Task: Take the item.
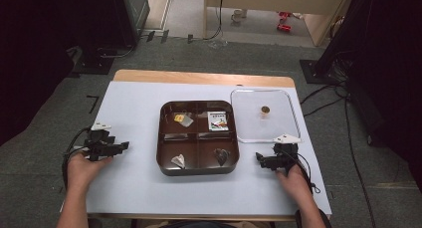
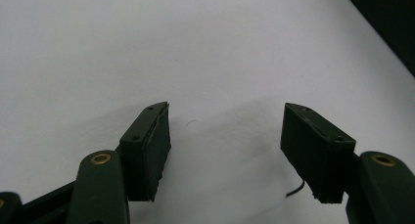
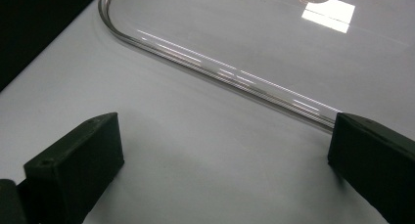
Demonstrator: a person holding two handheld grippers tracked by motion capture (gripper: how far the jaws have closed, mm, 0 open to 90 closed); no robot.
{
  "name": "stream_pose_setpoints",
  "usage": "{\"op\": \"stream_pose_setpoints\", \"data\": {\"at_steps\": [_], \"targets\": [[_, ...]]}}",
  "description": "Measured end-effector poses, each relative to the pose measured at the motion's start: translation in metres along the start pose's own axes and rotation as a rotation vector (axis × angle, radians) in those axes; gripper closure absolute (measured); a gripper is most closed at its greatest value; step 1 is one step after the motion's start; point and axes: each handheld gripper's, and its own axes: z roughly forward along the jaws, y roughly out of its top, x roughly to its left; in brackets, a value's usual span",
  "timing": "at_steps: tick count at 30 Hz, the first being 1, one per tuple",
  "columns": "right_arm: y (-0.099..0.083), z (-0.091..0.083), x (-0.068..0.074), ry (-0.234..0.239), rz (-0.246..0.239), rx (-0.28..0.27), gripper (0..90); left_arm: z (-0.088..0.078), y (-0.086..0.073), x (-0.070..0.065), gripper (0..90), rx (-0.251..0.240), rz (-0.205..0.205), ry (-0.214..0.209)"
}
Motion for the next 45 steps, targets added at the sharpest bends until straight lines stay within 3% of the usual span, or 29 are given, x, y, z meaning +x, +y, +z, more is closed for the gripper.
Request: {"op": "stream_pose_setpoints", "data": {"at_steps": [8,18,22,31,39,45], "targets": [[0.000,0.000,0.000,0.000,0.000,0.001,0.0,-0.005,0.006,-0.006,34.0,-0.007,0.024,0.011],[0.000,0.000,0.000,-0.001,-0.001,0.001,0.0,-0.009,0.020,-0.024,33.9,-0.016,0.082,-0.033],[0.000,0.000,0.000,-0.001,-0.001,0.001,0.0,-0.012,0.024,-0.028,33.9,-0.015,0.093,-0.026],[0.000,0.000,0.000,-0.001,-0.002,0.000,0.0,-0.021,0.032,-0.044,35.6,-0.056,0.115,-0.085],[0.000,0.000,0.000,-0.001,-0.001,0.000,0.0,-0.026,0.042,-0.064,36.6,-0.087,0.163,-0.142],[0.000,0.000,0.000,-0.001,-0.002,0.000,0.0,-0.027,0.047,-0.075,36.1,-0.092,0.200,-0.161]]}}
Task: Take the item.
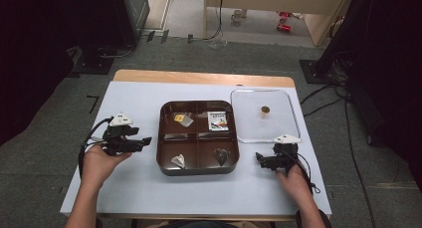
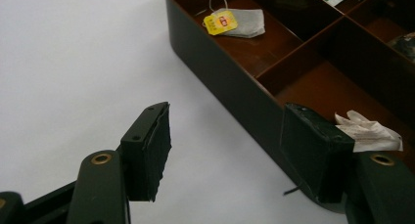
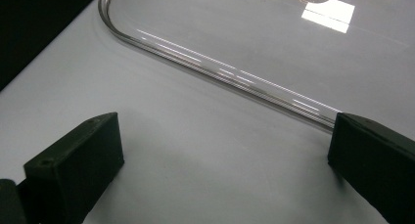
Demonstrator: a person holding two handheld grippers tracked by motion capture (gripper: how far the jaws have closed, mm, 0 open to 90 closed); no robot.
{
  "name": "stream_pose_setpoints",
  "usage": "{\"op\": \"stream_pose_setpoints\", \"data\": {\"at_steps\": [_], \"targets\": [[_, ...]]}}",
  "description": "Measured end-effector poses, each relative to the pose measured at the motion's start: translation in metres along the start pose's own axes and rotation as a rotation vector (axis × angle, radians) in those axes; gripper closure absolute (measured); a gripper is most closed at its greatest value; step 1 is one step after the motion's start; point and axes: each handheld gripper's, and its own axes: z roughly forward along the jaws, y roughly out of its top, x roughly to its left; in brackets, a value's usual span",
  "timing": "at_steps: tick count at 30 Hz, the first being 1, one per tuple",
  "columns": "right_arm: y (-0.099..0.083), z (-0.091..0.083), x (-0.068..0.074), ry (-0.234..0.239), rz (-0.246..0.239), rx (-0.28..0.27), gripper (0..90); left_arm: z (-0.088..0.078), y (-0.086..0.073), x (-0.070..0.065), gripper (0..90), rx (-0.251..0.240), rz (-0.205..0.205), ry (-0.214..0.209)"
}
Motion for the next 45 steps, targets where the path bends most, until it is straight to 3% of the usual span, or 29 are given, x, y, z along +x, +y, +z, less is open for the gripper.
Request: {"op": "stream_pose_setpoints", "data": {"at_steps": [10,21,26,31,45], "targets": [[0.000,0.000,0.000,0.000,0.001,0.000,0.0,-0.001,0.014,-0.021,38.4,-0.019,0.074,-0.050],[0.000,0.000,0.000,0.001,0.002,0.000,0.0,0.008,0.023,-0.044,42.0,-0.030,0.157,-0.103],[0.000,0.000,0.000,0.001,0.001,0.000,0.0,0.019,0.024,-0.056,43.8,-0.007,0.198,-0.139],[0.000,0.000,0.000,0.000,0.000,0.000,0.0,0.032,0.021,-0.064,45.5,0.022,0.211,-0.159],[0.000,0.000,0.000,0.000,-0.001,0.000,0.0,0.053,0.011,-0.078,47.9,0.125,0.287,-0.224]]}}
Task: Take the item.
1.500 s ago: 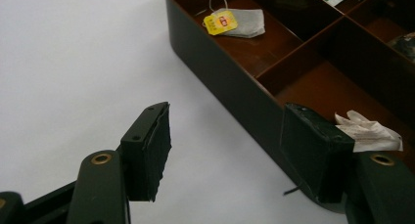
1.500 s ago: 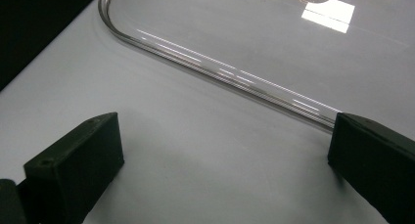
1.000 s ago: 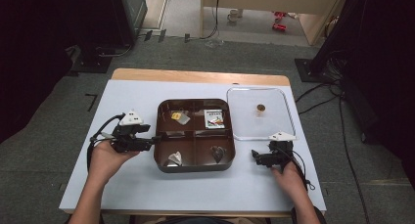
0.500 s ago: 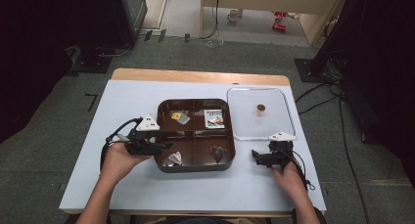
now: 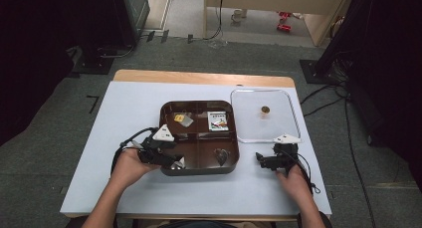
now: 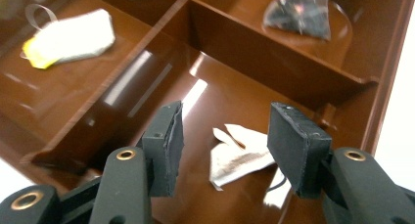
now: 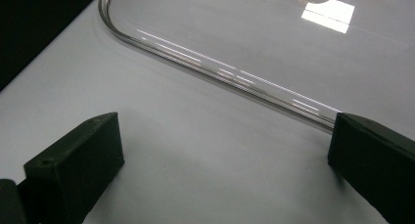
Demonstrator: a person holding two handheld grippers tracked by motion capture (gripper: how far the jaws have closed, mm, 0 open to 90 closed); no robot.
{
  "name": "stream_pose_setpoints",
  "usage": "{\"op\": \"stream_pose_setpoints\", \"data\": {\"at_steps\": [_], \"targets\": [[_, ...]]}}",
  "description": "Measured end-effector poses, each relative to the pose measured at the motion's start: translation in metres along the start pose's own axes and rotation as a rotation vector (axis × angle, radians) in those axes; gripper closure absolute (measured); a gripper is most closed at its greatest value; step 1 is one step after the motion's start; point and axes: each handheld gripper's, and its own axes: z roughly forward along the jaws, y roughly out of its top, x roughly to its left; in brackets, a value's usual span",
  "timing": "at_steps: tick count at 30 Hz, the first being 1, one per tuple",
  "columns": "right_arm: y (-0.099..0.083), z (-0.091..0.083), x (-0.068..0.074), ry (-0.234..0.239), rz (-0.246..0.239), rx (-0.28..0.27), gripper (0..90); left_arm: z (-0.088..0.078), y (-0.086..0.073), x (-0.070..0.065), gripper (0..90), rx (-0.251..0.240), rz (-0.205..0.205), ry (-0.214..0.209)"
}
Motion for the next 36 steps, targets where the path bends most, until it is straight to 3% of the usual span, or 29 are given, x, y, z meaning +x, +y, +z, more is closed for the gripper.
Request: {"op": "stream_pose_setpoints", "data": {"at_steps": [3,15,19,23,26,36], "targets": [[0.000,0.000,0.000,0.000,0.000,0.000,0.0,0.006,0.001,-0.004,48.0,0.028,0.035,-0.010],[0.000,0.000,0.000,0.000,0.000,0.000,0.0,0.013,0.007,-0.005,51.7,0.093,0.009,-0.020],[0.000,0.000,0.000,0.000,0.000,0.000,0.0,0.015,0.008,-0.009,51.5,0.139,0.041,-0.003],[0.000,0.000,0.000,0.000,0.000,0.000,0.0,0.019,0.008,-0.013,51.7,0.216,0.077,0.047],[0.000,0.000,0.000,0.000,0.000,0.000,0.0,0.020,0.007,-0.012,54.4,0.244,0.061,0.055],[0.000,0.000,0.000,0.000,0.000,0.000,0.0,0.018,0.006,-0.008,68.0,0.257,0.035,0.039]]}}
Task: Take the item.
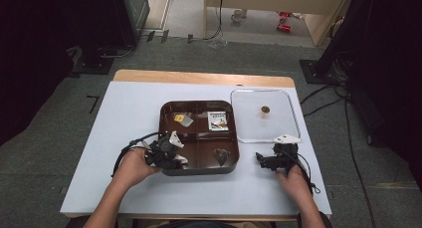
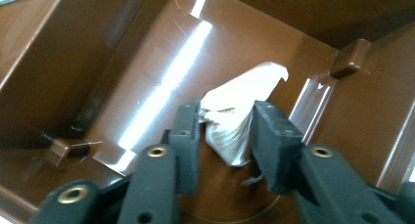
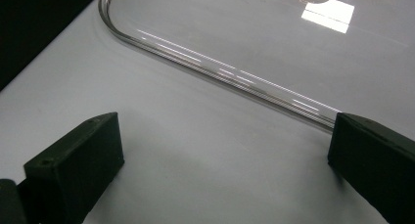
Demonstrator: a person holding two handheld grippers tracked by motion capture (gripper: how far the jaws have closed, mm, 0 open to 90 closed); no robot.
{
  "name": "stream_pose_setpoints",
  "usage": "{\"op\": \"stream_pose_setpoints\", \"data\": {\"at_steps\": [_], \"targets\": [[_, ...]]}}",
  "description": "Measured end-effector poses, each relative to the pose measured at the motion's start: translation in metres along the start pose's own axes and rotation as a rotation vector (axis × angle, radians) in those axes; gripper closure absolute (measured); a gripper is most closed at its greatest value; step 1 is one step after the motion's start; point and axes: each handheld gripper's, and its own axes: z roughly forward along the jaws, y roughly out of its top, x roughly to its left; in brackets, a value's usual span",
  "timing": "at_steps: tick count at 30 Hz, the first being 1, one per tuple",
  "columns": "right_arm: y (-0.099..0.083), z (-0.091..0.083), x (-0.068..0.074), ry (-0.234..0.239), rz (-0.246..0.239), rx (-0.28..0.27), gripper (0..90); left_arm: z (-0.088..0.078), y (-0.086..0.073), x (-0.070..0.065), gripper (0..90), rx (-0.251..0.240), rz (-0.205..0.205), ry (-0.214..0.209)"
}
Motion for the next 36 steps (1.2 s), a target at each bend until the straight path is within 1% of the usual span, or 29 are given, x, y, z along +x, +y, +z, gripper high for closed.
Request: {"op": "stream_pose_setpoints", "data": {"at_steps": [3,4,5,8,9,12,17,22,25,29,33,35,36], "targets": [[0.000,0.000,0.000,0.000,0.000,0.000,0.0,0.000,0.000,0.002,69.6,0.004,-0.012,-0.012],[0.000,0.000,0.000,0.000,0.000,0.000,0.0,0.000,0.001,0.003,70.3,0.003,-0.026,-0.021],[0.000,0.000,0.000,0.000,0.000,0.000,0.0,0.000,0.001,0.004,70.9,0.003,-0.029,-0.023],[0.000,0.000,0.000,0.000,0.001,0.000,0.0,-0.001,0.000,0.005,73.7,-0.007,-0.032,-0.030],[0.000,0.000,0.000,0.000,0.001,0.000,0.0,-0.002,-0.001,0.007,74.8,-0.019,-0.040,-0.047],[0.000,0.000,0.000,0.000,0.001,0.000,0.0,-0.002,-0.002,0.009,76.6,-0.030,-0.042,-0.057],[0.000,0.000,0.000,0.000,0.001,0.000,0.0,-0.002,-0.001,0.009,78.6,-0.034,-0.043,-0.055],[0.000,0.000,0.000,0.000,0.001,0.000,0.0,-0.004,-0.001,0.010,79.0,-0.050,-0.039,-0.063],[0.000,0.000,0.000,0.000,0.001,0.000,0.0,-0.007,-0.003,0.012,79.1,-0.076,-0.051,-0.071],[0.000,0.000,0.000,0.000,0.001,0.000,0.0,-0.009,-0.004,0.015,79.1,-0.088,-0.054,-0.074],[0.000,0.000,0.000,0.000,0.001,0.000,0.0,-0.012,-0.005,0.017,79.1,-0.114,-0.062,-0.065],[0.000,0.000,0.000,0.000,0.001,0.000,0.0,-0.013,-0.005,0.018,79.1,-0.115,-0.064,-0.067],[0.000,0.000,0.000,0.000,0.001,0.000,0.0,-0.014,-0.005,0.019,79.1,-0.126,-0.070,-0.067]]}}
